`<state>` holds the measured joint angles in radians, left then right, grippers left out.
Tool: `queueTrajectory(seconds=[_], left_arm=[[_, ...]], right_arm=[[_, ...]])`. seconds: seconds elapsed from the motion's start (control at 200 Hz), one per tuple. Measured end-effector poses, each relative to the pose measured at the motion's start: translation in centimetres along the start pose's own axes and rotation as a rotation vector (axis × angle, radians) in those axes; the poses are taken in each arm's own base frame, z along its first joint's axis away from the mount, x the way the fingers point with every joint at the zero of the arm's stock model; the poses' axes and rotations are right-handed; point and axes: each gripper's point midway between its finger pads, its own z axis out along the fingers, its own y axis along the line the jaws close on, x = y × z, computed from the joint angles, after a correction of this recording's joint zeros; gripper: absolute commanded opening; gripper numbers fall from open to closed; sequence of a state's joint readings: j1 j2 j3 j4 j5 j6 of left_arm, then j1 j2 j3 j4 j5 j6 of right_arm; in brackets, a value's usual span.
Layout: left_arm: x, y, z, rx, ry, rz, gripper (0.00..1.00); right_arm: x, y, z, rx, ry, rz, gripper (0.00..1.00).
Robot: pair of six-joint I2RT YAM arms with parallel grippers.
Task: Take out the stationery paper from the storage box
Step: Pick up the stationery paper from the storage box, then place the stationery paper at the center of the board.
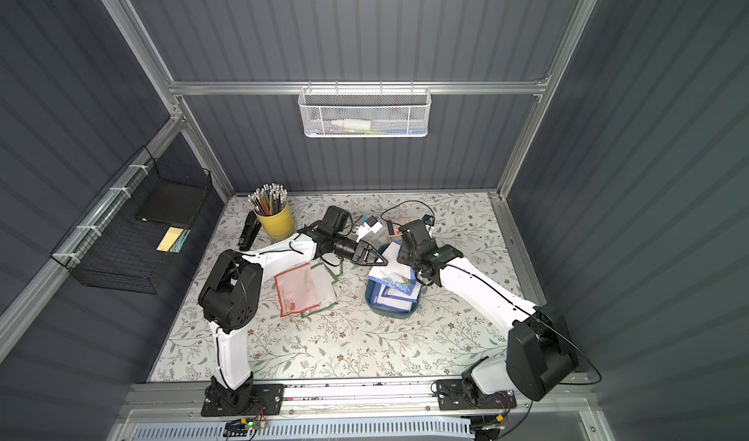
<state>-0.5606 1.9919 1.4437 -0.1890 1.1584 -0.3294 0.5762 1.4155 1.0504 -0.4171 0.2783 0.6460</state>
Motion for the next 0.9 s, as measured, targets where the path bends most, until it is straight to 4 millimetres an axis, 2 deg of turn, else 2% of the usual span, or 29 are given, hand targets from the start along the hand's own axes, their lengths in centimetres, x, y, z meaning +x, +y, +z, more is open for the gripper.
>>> queueTrajectory(seconds=[0.045, 0.135, 0.21, 0.34, 0.57, 0.675, 0.74, 0.895], left_arm=[[0.0, 0.1, 0.0, -0.004, -0.001, -0.007, 0.0], [-0.2, 0.2, -0.1, -0.021, -0.009, -0.01, 0.0], [-0.4, 0.0, -0.2, -0.035, -0.019, -0.007, 0.0], [-1.1, -0.7, -0.8, -0.069, -0.048, 0.013, 0.0], [-2.3, -1.7, -2.9, -0.219, -0.121, 0.046, 0.0], [-3.0, -1.9, -4.7, -0.304, -0.167, 0.052, 0.0], [-3.8, -1.8, -6.5, -0.364, -0.211, 0.056, 0.0], [-6.0, -0.7, -13.4, -0.501, -0.362, 0.048, 0.0]], right_arm=[[0.1, 0.0, 0.1, 0.002, 0.002, -0.001, 0.13], [0.1, 0.0, 0.1, 0.001, 0.002, -0.002, 0.21], [0.0, 0.0, 0.1, 0.0, -0.001, -0.001, 0.36], [0.0, 0.0, 0.1, 0.004, -0.004, -0.001, 0.56], [-0.2, -0.3, -0.2, 0.014, -0.023, 0.015, 0.65], [-0.1, -0.8, -0.6, 0.017, -0.036, 0.018, 0.66], [0.0, -0.9, -0.7, 0.018, -0.038, 0.019, 0.66], [0.2, -1.1, -0.5, 0.026, -0.031, 0.016, 0.66]])
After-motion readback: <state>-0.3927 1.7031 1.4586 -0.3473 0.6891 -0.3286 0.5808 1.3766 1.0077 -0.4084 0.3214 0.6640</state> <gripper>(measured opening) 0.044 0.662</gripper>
